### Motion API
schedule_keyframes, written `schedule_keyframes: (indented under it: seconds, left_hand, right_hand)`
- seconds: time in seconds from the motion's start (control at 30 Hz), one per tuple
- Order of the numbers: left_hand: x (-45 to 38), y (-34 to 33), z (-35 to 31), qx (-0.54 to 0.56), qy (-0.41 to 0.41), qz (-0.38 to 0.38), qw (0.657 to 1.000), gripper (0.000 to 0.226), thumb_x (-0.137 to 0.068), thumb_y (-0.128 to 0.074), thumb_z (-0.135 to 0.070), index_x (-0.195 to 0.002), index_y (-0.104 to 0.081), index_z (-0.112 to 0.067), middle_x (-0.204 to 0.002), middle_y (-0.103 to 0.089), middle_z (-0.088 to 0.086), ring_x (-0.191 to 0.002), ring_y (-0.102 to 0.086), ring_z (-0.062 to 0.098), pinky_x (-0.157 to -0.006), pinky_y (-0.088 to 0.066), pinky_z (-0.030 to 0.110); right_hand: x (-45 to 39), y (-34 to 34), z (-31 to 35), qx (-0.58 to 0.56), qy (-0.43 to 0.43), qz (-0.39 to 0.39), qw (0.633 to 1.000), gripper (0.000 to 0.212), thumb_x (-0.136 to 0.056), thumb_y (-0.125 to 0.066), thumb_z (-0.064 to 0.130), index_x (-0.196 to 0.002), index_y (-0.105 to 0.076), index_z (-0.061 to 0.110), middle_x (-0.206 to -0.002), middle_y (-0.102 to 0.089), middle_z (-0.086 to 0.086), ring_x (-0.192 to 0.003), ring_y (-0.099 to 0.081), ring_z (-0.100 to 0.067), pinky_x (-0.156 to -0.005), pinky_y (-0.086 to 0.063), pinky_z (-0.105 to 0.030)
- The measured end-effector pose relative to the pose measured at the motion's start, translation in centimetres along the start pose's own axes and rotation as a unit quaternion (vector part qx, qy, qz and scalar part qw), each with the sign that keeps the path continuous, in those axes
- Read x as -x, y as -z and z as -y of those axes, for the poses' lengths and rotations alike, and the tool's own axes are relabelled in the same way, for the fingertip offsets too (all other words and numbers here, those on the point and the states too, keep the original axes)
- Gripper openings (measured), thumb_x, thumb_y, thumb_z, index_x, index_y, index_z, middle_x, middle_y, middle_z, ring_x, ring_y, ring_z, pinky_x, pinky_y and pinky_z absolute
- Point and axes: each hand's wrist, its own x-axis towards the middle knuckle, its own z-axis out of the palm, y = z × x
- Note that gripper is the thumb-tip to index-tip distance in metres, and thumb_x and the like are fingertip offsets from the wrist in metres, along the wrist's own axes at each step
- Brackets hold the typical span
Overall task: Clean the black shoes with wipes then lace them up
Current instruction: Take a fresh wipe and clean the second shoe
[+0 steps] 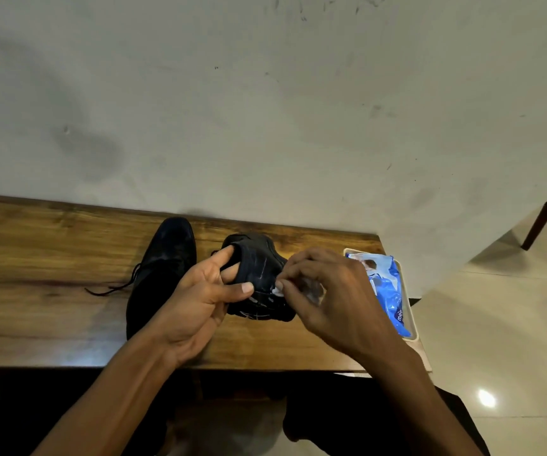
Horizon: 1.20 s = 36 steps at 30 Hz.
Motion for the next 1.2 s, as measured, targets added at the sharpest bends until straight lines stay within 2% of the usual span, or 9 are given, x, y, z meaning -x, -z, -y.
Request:
schedule_keyframes:
  seconds: [0.17,0.37,0.57,0.7,0.8,0.93,1.03,1.13,1.2]
  left_hand:
    - [0.0,-0.4,0.5,-0.012,0.005,0.009,1.000,0.085,-0.078,-0.059,0.012,-0.153,-0.026,-0.009,-0.127,-0.067,0.016,-0.117,-0.065,0.028,-0.097,-0.053,0.032]
    - [0.5,-1.3,0.7,-0.033,0.008,0.056,0.998,0.070,-0.085,-0.060,0.013,-0.146,-0.037,-0.012,-0.127,-0.067,0.017,-0.118,-0.064,0.031,-0.093,-0.056,0.033]
    - [0.1,-1.8,0.8,0.036,-0.003,0.023,0.999,0.066,-0.084,-0.052,0.021,-0.143,-0.043,-0.007,-0.119,-0.071,0.012,-0.110,-0.069,0.019,-0.078,-0.057,0.021]
    - [-0.1,-2.0,0.4,0.082,-0.016,0.021,0.996,0.069,-0.083,-0.052,0.020,-0.144,-0.042,-0.010,-0.129,-0.065,0.013,-0.117,-0.064,0.023,-0.087,-0.057,0.023]
    - [0.1,-2.3,0.2,0.109,-0.025,0.039,0.993,0.058,-0.086,-0.047,0.020,-0.140,-0.047,-0.002,-0.129,-0.066,0.014,-0.119,-0.064,0.024,-0.089,-0.056,0.024]
    - [0.5,-2.6,-0.1,0.126,-0.025,0.031,0.991,0.053,-0.085,-0.048,0.016,-0.134,-0.052,-0.004,-0.128,-0.067,0.011,-0.118,-0.065,0.022,-0.088,-0.056,0.022]
    - [0.6,-2.6,-0.3,0.141,-0.017,0.026,0.990,0.049,-0.088,-0.046,0.013,-0.133,-0.054,-0.005,-0.127,-0.067,0.014,-0.116,-0.066,0.023,-0.093,-0.055,0.026]
    - [0.3,-2.1,-0.3,0.185,-0.004,0.023,0.983,0.061,-0.090,-0.049,0.010,-0.148,-0.037,-0.005,-0.136,-0.061,0.016,-0.117,-0.064,0.026,-0.099,-0.051,0.034]
    - [0.4,-2.2,-0.6,0.208,-0.005,0.029,0.978,0.065,-0.089,-0.052,0.010,-0.150,-0.035,-0.005,-0.137,-0.060,0.017,-0.121,-0.062,0.028,-0.101,-0.048,0.034]
  right_hand:
    - [-2.6,-0.9,-0.5,-0.071,-0.062,-0.010,0.996,0.025,-0.089,-0.069,0.005,-0.107,-0.069,0.021,-0.096,-0.071,0.012,-0.090,-0.066,0.000,-0.078,-0.050,-0.012]
    - [-5.5,-2.0,-0.1,-0.076,-0.074,0.026,0.994,0.020,-0.091,-0.067,0.006,-0.107,-0.069,0.018,-0.092,-0.067,0.017,-0.083,-0.055,0.022,-0.072,-0.036,0.003]
    - [-2.4,-1.1,1.8,-0.082,0.001,0.001,0.997,0.025,-0.090,-0.065,0.003,-0.110,-0.064,0.018,-0.097,-0.069,0.010,-0.092,-0.064,-0.001,-0.078,-0.046,-0.009]
    - [-0.4,-0.6,1.8,-0.027,0.049,-0.034,0.998,0.027,-0.087,-0.072,0.005,-0.110,-0.065,0.017,-0.102,-0.069,0.007,-0.092,-0.062,-0.005,-0.078,-0.047,-0.016]
    - [-0.8,-0.2,0.3,-0.046,-0.005,-0.090,0.995,0.026,-0.087,-0.074,0.006,-0.110,-0.067,0.017,-0.103,-0.066,0.008,-0.091,-0.062,-0.003,-0.078,-0.048,-0.014]
    - [-1.6,-0.5,0.0,-0.021,-0.035,-0.143,0.989,0.016,-0.088,-0.072,0.006,-0.100,-0.072,0.016,-0.096,-0.068,0.008,-0.088,-0.062,-0.004,-0.077,-0.050,-0.023]
    - [-1.1,-1.4,2.2,-0.014,0.001,-0.125,0.992,0.022,-0.088,-0.070,0.005,-0.108,-0.070,0.015,-0.101,-0.070,0.004,-0.095,-0.063,-0.010,-0.081,-0.050,-0.023]
    - [-0.6,-2.2,3.7,0.000,0.038,-0.086,0.996,0.030,-0.091,-0.069,0.006,-0.119,-0.065,0.015,-0.110,-0.068,0.002,-0.102,-0.062,-0.012,-0.085,-0.049,-0.021]
    - [-0.8,-1.7,3.2,-0.001,0.032,-0.109,0.994,0.030,-0.091,-0.069,0.007,-0.120,-0.065,0.014,-0.107,-0.069,0.001,-0.099,-0.063,-0.013,-0.083,-0.049,-0.021]
